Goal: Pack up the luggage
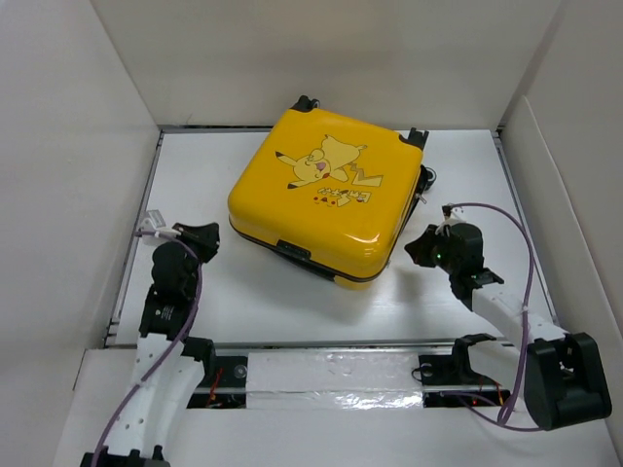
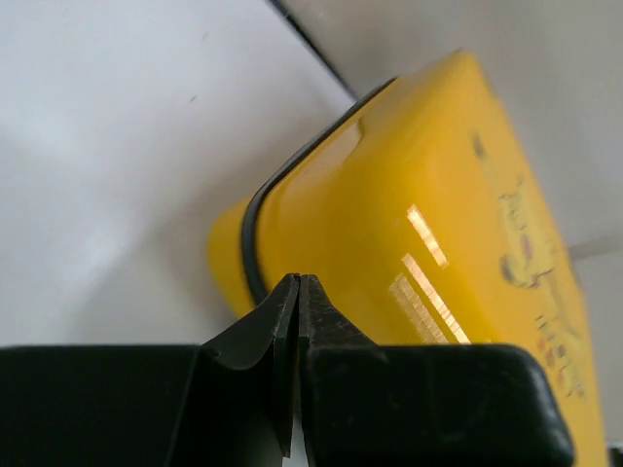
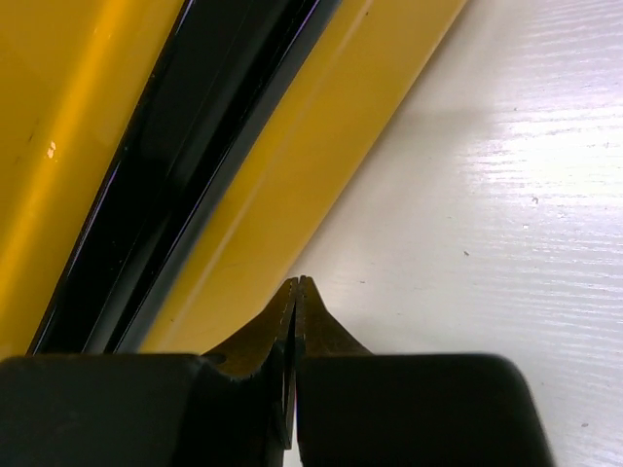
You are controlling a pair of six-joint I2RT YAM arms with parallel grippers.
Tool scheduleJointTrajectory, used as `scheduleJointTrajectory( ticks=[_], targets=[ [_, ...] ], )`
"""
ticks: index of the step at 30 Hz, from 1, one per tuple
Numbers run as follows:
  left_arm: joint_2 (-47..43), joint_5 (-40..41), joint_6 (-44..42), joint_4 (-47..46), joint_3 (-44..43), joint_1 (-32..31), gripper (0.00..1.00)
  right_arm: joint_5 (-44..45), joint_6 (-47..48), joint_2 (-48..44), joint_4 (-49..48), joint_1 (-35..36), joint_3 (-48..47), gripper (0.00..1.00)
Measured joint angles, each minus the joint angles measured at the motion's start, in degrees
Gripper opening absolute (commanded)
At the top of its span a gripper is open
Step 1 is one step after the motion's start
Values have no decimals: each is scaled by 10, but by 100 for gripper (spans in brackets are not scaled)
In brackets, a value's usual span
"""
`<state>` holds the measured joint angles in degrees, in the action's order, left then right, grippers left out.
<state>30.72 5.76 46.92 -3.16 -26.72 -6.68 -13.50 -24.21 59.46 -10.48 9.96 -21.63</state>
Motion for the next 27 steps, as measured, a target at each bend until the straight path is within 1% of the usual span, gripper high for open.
scheduleJointTrajectory(
  ticks=[2,4,7,9,11,15,18,21,27],
  targets=[
    [-43,-1,-6,70,7,0,0,0,0,-1,2,3,0,2],
    [-70,-13,-10,99,7,0,0,0,0,-5,2,6,0,2],
    [-82,-64,-10,101,15,0,0,0,0,-15,9,19,0,2],
    [-80,-101,-10,90,41,0,0,3,1,-26,15,34,0,1],
    [-55,-137,-12,86,61,0,0,5,4,-37,16,50,1,0],
    [22,-188,-24,75,66,0,0,6,8,-58,11,81,14,0],
    [24,-213,-29,59,74,0,0,10,9,-70,12,99,31,0],
    [43,-239,-33,21,74,0,0,17,9,-78,13,113,38,0],
    [140,-269,-34,-57,61,0,0,31,8,-107,16,126,38,0]
  ],
)
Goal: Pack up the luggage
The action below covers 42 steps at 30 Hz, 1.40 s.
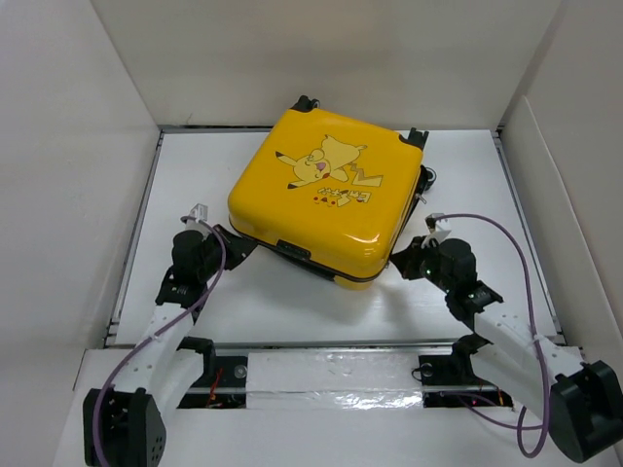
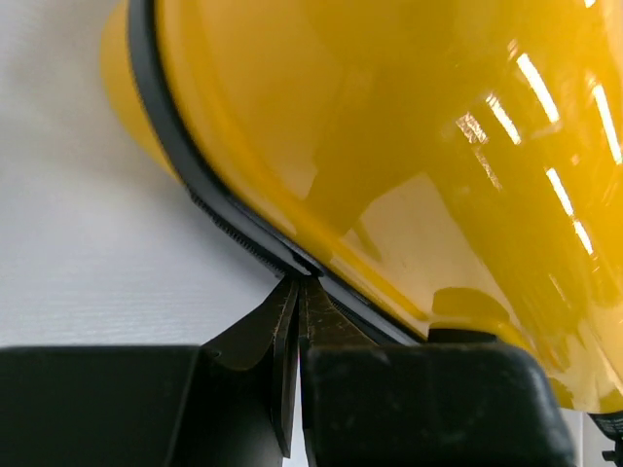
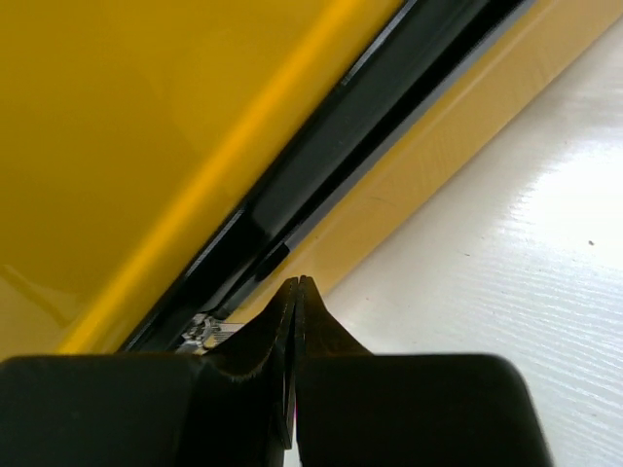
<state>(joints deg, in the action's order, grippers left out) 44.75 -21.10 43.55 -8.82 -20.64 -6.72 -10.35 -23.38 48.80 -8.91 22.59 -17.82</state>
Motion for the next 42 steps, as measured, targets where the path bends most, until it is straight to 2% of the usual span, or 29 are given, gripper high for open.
scheduleJointTrajectory(
  ticks=[4,7,10,13,14,15,16,18,23,26,28,30,33,35,36,39,42],
  targets=[
    [55,-9,3,-23,-28,-1,0,3,0,-40,0,8,9,0],
    [80,9,8,-41,-52,-34,0,3,0,-75,18,12,21,0],
    [81,26,7,-32,-85,-82,0,3,-3,-118,46,15,32,0],
    [57,49,6,-21,-100,-100,0,-2,-9,-158,63,15,46,0],
    [42,64,6,-20,-100,-100,0,-5,-12,-170,70,15,51,4],
    [21,80,3,-16,-101,-100,0,-9,-16,-181,75,15,56,26],
    [-1,92,1,-10,-101,-100,0,-12,-20,-191,81,16,60,36],
    [-49,110,-7,5,-101,-99,0,-15,-25,-208,88,20,66,43],
    [-107,100,-13,-5,-56,-100,0,-14,-24,-237,86,31,75,43],
    [-102,86,-10,-3,23,-113,0,-8,-19,-228,69,34,75,42],
    [-85,94,-10,17,49,-145,0,-4,-12,-204,51,35,75,41],
    [-72,110,-10,24,55,-187,0,0,1,-171,42,38,73,36],
    [-41,149,-9,3,52,-266,1,7,16,-122,34,38,63,32],
    [-5,184,-7,-8,41,-324,10,10,23,-104,25,39,62,32],
    [16,201,-6,-14,32,-350,19,11,25,-100,21,40,62,33],
    [63,238,-2,-24,5,-404,33,16,30,-100,9,47,62,35],
    [86,261,3,-42,-10,-414,36,26,33,-108,2,56,62,36]
  ],
)
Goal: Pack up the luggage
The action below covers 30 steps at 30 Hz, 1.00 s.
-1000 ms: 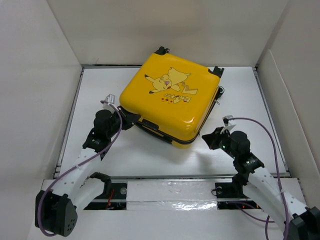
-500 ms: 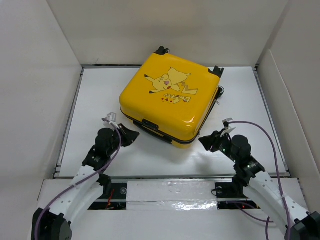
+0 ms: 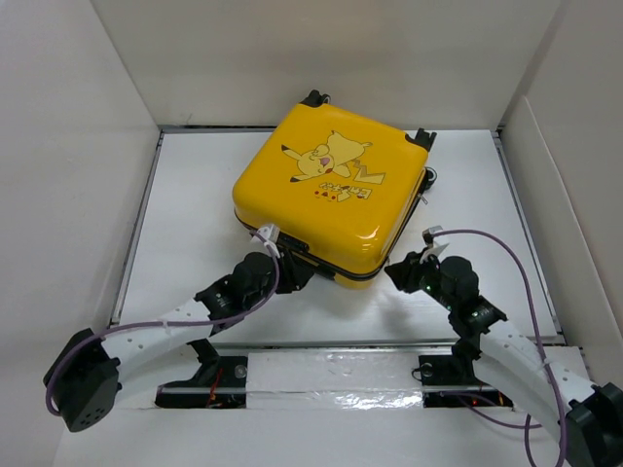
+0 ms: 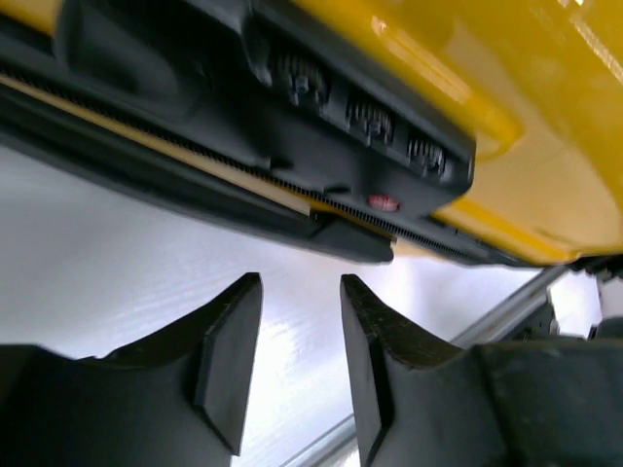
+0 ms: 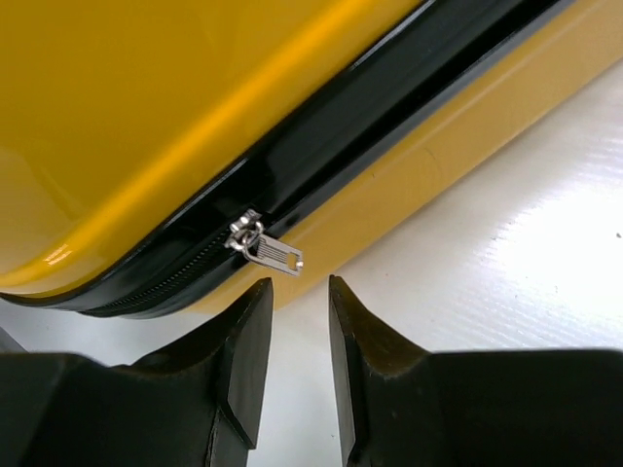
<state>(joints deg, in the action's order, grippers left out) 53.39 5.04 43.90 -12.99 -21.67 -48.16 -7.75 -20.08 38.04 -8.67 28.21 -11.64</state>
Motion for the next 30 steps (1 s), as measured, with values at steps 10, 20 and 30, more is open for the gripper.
scheduleJointTrajectory(
  ticks=[10,20,30],
  targets=[
    [47,23,5,-41,-5,0,35,31,21,33,-36,13,-6,35],
    [66,4,6,-67,-5,0,32,57,41,24,-31,30,-13,28],
    [66,-8,6,-75,-5,0,29,61,53,37,-24,38,-26,17]
  ],
)
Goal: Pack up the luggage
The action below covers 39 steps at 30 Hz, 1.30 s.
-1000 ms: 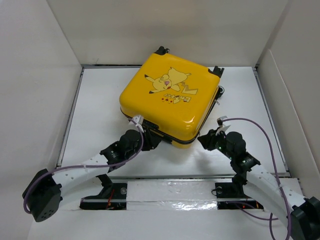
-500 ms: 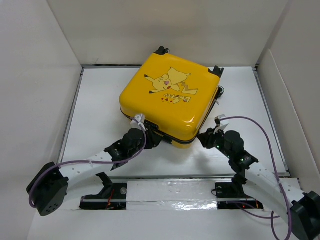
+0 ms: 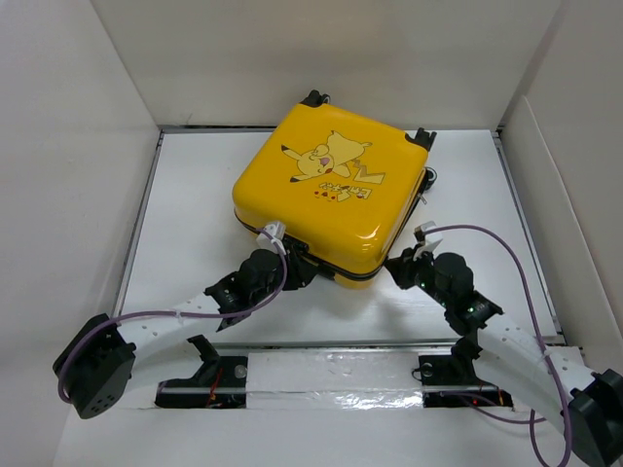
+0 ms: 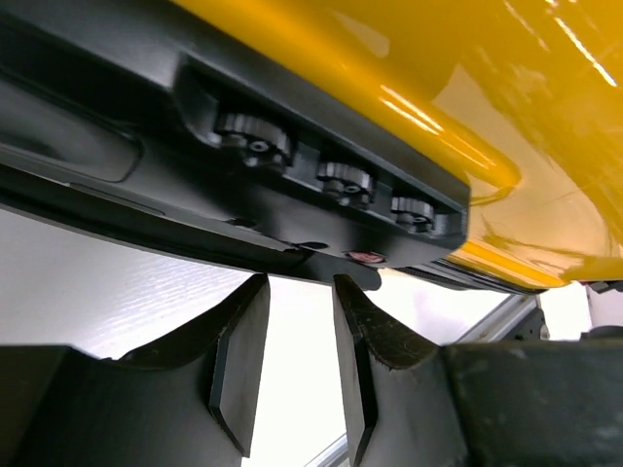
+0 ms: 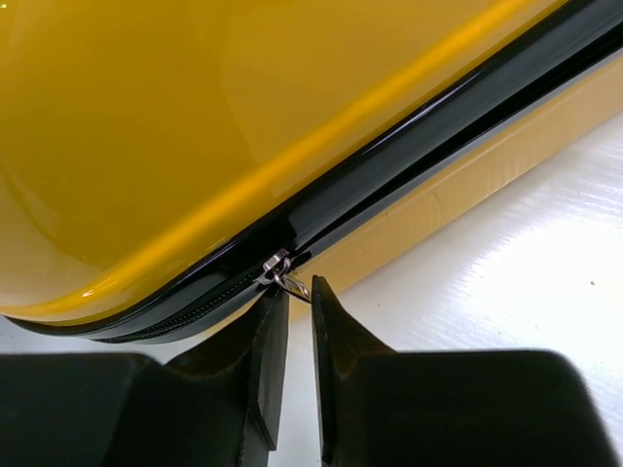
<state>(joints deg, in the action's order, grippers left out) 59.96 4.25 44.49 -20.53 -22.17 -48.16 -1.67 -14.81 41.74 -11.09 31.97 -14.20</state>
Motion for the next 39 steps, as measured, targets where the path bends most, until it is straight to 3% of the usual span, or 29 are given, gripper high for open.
scheduleJointTrajectory(
  ticks=[7,16,24,33,39],
  targets=[
    [5,5,2,-7,-3,-45,28,6,1,0,-1,5,0,0],
    [72,25,-2,-12,-64,-87,28,44,-21,-41,19,46,5,0],
    [133,9,-29,-3,-123,-80,28,119,-84,-78,113,161,-7,0],
    [161,8,-41,5,-152,-80,28,213,-137,-19,196,299,-84,0],
    [188,25,-49,10,-179,-94,29,304,-157,87,141,342,-117,0]
  ],
)
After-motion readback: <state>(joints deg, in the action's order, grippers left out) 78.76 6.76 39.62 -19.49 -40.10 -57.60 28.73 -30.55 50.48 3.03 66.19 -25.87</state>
